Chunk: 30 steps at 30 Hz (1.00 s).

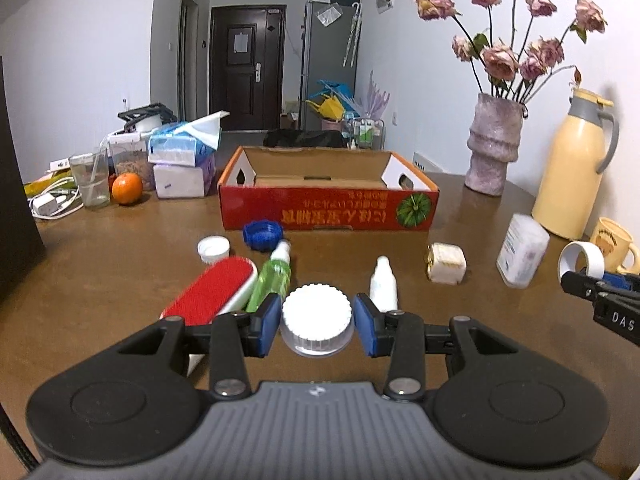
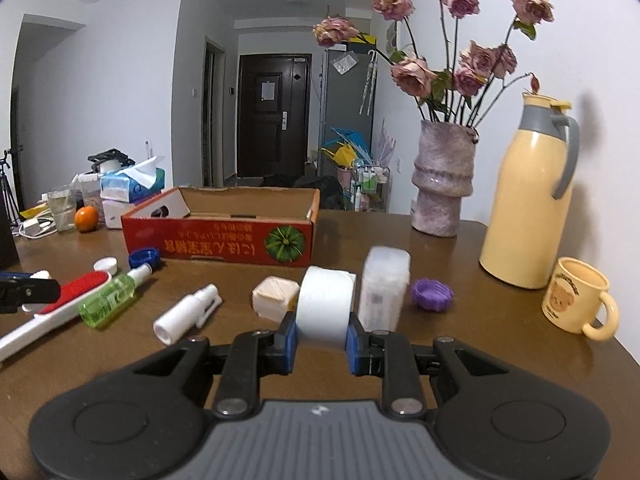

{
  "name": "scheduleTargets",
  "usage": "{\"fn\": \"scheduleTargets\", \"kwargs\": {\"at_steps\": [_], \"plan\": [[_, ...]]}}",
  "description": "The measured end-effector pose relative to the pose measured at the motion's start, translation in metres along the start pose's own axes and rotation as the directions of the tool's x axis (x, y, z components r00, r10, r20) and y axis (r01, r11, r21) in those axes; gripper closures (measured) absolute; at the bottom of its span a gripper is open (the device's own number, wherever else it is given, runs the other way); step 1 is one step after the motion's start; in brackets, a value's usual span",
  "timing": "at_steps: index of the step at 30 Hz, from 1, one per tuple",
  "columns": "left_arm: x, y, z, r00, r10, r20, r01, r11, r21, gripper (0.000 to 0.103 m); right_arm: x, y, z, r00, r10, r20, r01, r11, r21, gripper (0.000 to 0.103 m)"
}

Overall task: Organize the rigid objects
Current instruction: 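Carry the cap and tape roll with both tools over the cardboard box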

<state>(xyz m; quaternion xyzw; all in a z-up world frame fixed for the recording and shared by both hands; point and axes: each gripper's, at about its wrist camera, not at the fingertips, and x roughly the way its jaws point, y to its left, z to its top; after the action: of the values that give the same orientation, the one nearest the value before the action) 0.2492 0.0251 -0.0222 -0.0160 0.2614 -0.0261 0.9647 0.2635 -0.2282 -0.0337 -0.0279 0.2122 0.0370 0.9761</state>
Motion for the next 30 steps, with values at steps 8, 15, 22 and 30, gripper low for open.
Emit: {"fn": "scheduleTargets", "kwargs": {"at_steps": [8, 15, 22, 30], "plan": [[0.016, 0.002, 0.031, 0.999, -0.004, 0.042, 0.005, 1.0, -0.014, 0.062, 0.021, 0.016, 0.026, 1.0, 0.019, 0.023, -0.019, 1.0, -0.012, 0.08], [0.036, -0.002, 0.054, 0.998, 0.0, 0.062, 0.001, 1.0, -0.017, 0.062, 0.041, 0.027, 0.046, 0.998, 0.034, 0.048, -0.033, 0.999, -0.019, 0.08], [0.06, -0.003, 0.075, 0.998, 0.021, 0.067, -0.019, 1.0, -0.025, 0.062, 0.063, 0.038, 0.066, 0.996, 0.054, 0.071, -0.053, 0.998, -0.017, 0.08], [0.09, -0.002, 0.103, 0.996, 0.04, 0.083, -0.036, 0.998, -0.05, 0.062, 0.094, 0.045, 0.086, 0.994, 0.064, 0.088, -0.064, 0.998, -0.001, 0.08]]}}
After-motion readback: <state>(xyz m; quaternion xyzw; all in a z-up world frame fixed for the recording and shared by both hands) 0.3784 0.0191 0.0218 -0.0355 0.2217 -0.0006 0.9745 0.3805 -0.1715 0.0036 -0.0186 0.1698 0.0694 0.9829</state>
